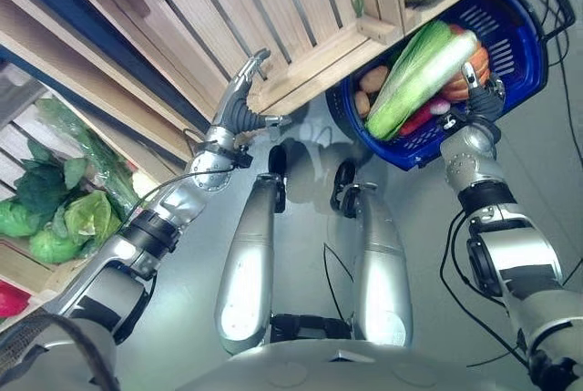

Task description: Pick up fruits and vegetables into the basket

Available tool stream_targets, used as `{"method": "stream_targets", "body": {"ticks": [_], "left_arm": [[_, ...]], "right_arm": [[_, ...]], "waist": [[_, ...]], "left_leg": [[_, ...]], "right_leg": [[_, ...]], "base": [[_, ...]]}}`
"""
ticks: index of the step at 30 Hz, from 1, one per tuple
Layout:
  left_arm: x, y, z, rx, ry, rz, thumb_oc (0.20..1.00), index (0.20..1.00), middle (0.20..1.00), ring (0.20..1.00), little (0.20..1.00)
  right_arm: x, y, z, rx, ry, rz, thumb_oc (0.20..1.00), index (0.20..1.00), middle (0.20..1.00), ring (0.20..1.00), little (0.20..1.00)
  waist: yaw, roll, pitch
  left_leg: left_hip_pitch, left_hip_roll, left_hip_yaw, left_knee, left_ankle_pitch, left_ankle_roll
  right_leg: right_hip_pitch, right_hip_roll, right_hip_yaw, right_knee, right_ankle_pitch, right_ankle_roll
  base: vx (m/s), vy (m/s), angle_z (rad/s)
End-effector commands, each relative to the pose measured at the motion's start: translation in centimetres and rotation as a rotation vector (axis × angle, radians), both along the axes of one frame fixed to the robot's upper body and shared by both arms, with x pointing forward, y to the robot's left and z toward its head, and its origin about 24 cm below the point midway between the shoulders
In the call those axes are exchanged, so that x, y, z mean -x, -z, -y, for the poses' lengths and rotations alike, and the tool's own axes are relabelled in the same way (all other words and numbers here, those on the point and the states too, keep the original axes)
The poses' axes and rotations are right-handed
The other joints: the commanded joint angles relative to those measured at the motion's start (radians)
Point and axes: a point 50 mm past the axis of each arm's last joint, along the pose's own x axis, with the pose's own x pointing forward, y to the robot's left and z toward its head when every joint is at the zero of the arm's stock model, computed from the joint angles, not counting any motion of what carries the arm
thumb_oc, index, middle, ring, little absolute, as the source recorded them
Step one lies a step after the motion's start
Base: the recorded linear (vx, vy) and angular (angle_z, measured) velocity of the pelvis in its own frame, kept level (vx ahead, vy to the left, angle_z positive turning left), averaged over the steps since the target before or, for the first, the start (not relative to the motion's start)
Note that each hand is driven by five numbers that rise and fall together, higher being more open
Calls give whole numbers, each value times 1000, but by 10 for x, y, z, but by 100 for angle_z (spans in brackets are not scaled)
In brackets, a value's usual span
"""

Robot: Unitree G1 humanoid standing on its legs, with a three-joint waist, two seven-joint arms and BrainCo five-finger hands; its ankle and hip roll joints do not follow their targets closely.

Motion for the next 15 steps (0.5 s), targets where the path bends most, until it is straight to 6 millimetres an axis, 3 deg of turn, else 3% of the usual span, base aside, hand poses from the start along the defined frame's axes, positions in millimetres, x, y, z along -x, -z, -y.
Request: {"method": "stream_targets", "body": {"ticks": [1,6,10,14,15], "left_arm": [[12,-5,-4,55,54,37,1000,1000,1000,1000,1000],[18,14,-17,19,14,-19,1000,1000,1000,1000,1000],[22,28,-22,6,-3,-79,1000,1000,1000,1000,1000],[35,61,-31,-42,-24,-215,1000,1000,1000,1000,1000],[46,84,-34,-84,-38,-300,1000,1000,1000,1000,1000]], "right_arm": [[13,-19,24,136,151,65,1000,1000,1000,1000,1000],[23,-10,25,321,256,-48,1000,1000,1000,1000,1000],[30,10,18,300,223,-82,1000,1000,1000,1000,1000],[59,64,7,191,129,-155,1000,1000,1000,1000,1000],[79,94,-1,124,71,-212,1000,1000,1000,1000,1000]], "waist": [[10,-6,-36],[15,-6,-71],[12,-10,-114],[0,-19,-195],[-7,-25,-234]], "left_leg": [[127,-45,37,-79,-77,-15],[296,-58,-6,-274,-12,-19],[372,-53,-22,-381,19,-20],[475,-41,-35,-511,52,-14],[518,-34,-35,-558,66,-10]], "right_leg": [[190,55,-12,-228,76,55],[370,65,-30,-433,123,55],[444,62,-40,-527,151,59],[533,62,-42,-624,180,71],[569,63,-39,-660,195,77]], "base": [[56,-31,-4],[53,-17,-3],[31,12,2],[92,59,5],[110,72,1]]}}
